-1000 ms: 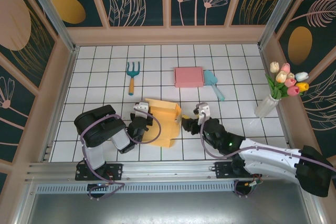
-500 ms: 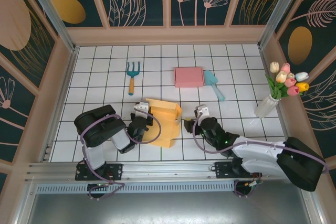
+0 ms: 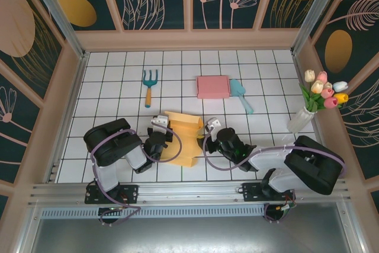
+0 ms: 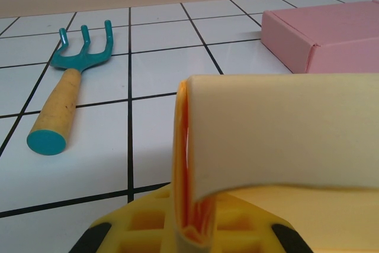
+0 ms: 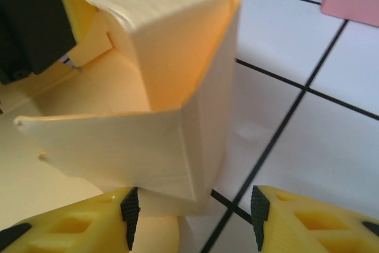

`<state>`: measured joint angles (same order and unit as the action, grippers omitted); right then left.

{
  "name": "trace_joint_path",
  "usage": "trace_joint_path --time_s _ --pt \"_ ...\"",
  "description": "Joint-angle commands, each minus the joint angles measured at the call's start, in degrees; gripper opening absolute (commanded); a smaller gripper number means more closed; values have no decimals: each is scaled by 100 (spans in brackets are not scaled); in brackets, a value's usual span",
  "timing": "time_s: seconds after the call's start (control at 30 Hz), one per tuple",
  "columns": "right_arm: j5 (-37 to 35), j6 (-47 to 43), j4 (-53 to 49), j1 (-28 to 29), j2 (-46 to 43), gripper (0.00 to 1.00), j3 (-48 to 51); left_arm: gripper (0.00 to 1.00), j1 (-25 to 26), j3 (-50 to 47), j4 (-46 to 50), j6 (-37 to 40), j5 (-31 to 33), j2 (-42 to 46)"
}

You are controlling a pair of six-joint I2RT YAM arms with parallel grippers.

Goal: Fold the paper box

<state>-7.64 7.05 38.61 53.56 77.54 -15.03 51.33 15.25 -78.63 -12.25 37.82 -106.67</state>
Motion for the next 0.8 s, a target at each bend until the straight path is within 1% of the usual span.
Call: trace_joint_path --time_s 0.0,0.13,0.23,0.3,0.47,0.77 --pt "237 -289 468 21 152 54 -257 0 41 -31 313 47 -253 -123" --pt "131 -285 512 40 361 53 -413 0 41 -34 313 51 -266 -121" --pt "-124 -193 605 65 568 53 -533 0 44 -35 313 54 -266 -117" --pt "-512 -144 850 147 759 52 -548 0 45 -39 312 49 -266 -112" --pt "-1243 -117 1331 320 1250 48 -622 0 47 -30 339 51 -271 -117" --pt "-2326 84 1920 418 2006 47 -759 0 44 -6 388 25 -235 -124"
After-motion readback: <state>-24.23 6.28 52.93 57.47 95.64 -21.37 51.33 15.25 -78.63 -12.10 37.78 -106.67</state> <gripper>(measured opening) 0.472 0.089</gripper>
